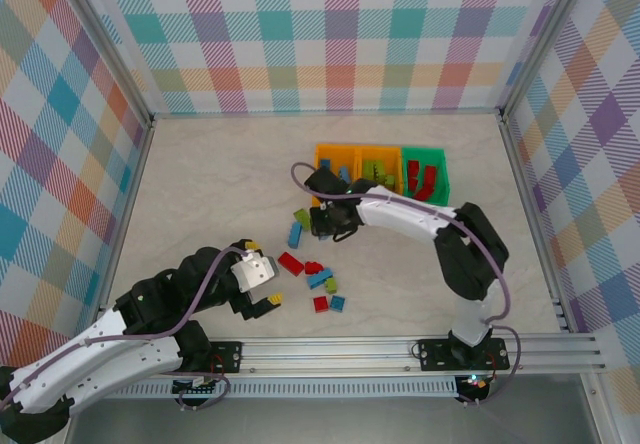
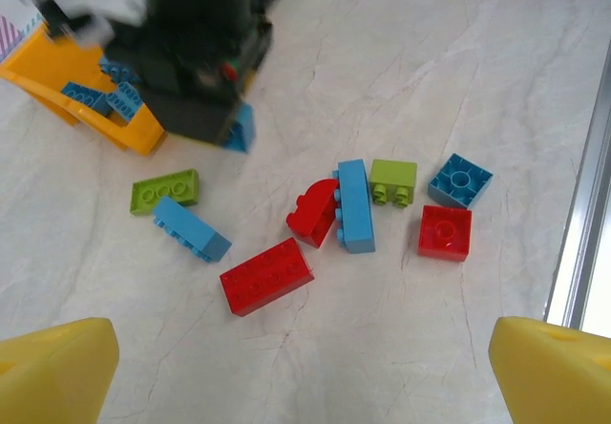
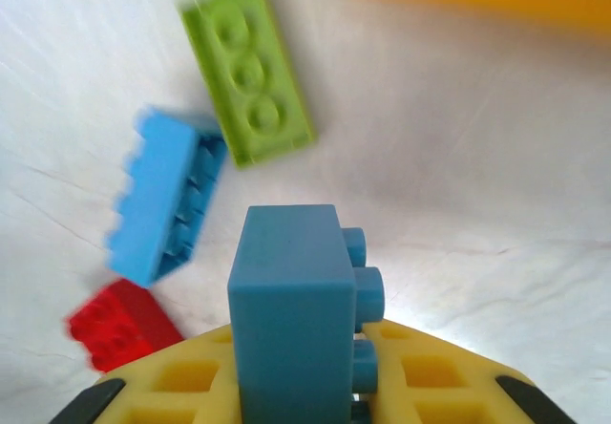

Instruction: Sort the legos into containers by color

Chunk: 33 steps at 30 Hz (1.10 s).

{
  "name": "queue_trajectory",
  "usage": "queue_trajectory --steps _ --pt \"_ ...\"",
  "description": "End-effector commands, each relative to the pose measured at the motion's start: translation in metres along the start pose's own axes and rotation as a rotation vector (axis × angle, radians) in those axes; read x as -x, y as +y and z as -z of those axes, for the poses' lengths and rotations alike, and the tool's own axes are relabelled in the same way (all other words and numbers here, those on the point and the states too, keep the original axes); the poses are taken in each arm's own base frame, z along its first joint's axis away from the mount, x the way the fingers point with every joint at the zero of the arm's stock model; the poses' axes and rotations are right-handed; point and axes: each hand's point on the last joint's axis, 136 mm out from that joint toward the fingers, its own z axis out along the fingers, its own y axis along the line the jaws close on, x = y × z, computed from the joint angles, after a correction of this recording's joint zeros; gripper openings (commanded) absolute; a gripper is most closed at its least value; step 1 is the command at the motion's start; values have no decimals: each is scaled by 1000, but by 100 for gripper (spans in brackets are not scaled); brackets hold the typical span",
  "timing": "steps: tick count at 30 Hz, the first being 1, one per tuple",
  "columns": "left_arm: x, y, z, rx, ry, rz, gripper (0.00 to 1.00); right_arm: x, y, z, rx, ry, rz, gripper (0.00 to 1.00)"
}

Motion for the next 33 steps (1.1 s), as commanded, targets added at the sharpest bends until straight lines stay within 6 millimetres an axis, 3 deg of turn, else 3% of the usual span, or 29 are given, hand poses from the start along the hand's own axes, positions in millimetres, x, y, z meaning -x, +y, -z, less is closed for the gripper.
queue_trajectory --steps 1,5,8,13,18,23,27,30,33 --pt "6 3 1 8 -41 -9 100 67 -25 42 -76 -226 10 24" --pt "6 4 0 10 -49 4 100 110 -53 38 -126 -294 -9 25" --pt "6 5 0 15 -53 11 100 130 -62 26 -141 -299 -12 25" --pt "4 8 -2 29 -50 16 100 149 -62 5 -128 -270 -12 30" --pt "3 10 -3 35 -48 20 100 160 -55 5 -114 -263 1 37" --pt "2 10 -4 38 -49 21 100 162 -52 21 -108 -277 8 40" --pt "5 25 -1 115 -58 118 100 154 -49 52 -77 -292 14 39" --pt "14 52 8 234 -67 310 100 135 -44 88 -5 -325 27 41" --pt "39 66 19 254 -64 454 100 103 -44 123 70 -352 35 45"
